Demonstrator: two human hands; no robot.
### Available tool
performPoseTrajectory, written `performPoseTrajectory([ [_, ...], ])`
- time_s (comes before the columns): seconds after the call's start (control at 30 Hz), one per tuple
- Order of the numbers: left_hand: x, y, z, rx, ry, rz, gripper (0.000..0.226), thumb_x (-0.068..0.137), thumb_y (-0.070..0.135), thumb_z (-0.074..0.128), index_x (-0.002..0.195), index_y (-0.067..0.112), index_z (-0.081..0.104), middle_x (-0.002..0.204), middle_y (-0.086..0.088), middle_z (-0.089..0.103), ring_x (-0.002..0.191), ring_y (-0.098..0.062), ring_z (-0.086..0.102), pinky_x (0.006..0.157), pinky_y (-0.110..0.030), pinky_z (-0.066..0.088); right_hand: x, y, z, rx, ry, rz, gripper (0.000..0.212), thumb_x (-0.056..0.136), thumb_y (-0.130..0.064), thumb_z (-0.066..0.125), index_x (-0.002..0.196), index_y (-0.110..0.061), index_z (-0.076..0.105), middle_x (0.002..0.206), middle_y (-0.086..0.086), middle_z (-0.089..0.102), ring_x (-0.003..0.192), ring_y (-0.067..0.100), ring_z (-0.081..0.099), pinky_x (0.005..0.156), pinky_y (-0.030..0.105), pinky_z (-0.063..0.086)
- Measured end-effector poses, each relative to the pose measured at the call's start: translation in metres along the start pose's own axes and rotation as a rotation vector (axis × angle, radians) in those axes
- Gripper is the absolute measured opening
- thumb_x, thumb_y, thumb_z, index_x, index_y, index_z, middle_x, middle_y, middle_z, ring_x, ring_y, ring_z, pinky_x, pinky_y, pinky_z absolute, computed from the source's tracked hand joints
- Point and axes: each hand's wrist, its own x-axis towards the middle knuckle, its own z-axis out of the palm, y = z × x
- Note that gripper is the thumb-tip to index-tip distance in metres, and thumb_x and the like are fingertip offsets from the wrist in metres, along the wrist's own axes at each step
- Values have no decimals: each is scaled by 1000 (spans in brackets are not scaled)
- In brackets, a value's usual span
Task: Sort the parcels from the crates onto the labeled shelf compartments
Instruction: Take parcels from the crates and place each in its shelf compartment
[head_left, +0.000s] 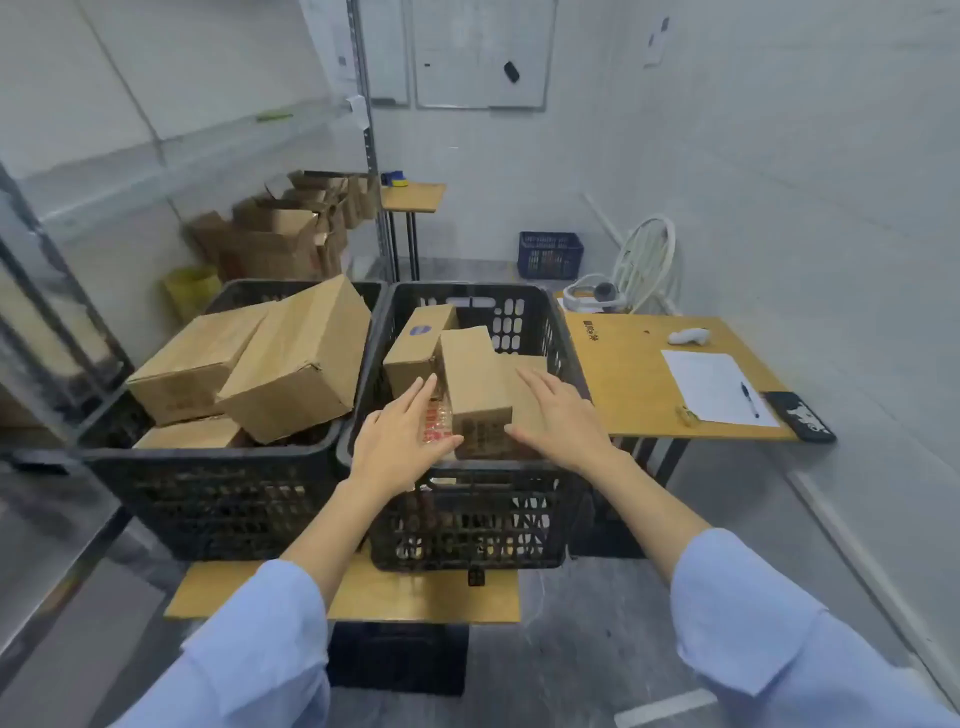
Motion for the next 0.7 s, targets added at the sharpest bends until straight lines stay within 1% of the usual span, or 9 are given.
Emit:
performPoseTrajectory([
  [0.13, 22, 1, 15, -38, -30, -22, 93, 85, 67, 55, 157, 31, 8, 162, 6, 19, 145, -17, 29, 117, -43, 21, 28, 12, 8, 56, -61, -60, 86, 89, -52, 65, 157, -29, 16, 159, -1, 29, 141, 24, 34, 112, 50, 33],
  [0.3, 42, -5, 24, -107, -75, -37, 99, 80, 65, 64, 156, 31, 10, 157, 4, 33, 138, -19, 40, 114, -46, 32, 51, 23, 30, 120, -146, -98, 92, 84, -53, 70, 156, -31, 16, 160, -2, 29, 140, 23, 36, 113, 47, 32],
  [0.4, 48, -6, 31, -141, -98, -31, 101, 78, 63, 68, 156, 32, 10, 156, 4, 36, 136, -21, 43, 113, -46, 34, 60, 29, 37, 165, -170, -89, 95, 83, -52, 71, 156, -32, 15, 158, 0, 32, 138, 24, 38, 112, 46, 33],
  [0.5, 51, -7, 39, -181, -115, -31, 101, 78, 60, 70, 156, 33, 11, 156, 4, 35, 135, -22, 44, 111, -46, 36, 62, 31, 43, 249, -185, -74, 95, 83, -47, 74, 156, -33, 14, 159, 0, 31, 140, 24, 36, 112, 49, 34],
  [0.6, 54, -9, 44, -259, -106, -36, 98, 79, 53, 73, 155, 33, 14, 156, 7, 35, 136, -18, 41, 111, -45, 37, 64, 33, 46, 295, -185, -68, 96, 82, -44, 76, 156, -32, 15, 159, -1, 30, 141, 22, 35, 113, 50, 34],
  [0.7, 54, -8, 45, -355, -97, -43, 94, 80, 40, 77, 154, 28, 21, 153, 5, 38, 134, -13, 40, 113, -43, 37, 63, 30, 50, 333, -173, -57, 95, 82, -40, 77, 155, -31, 18, 158, -1, 32, 140, 21, 36, 112, 47, 35],
])
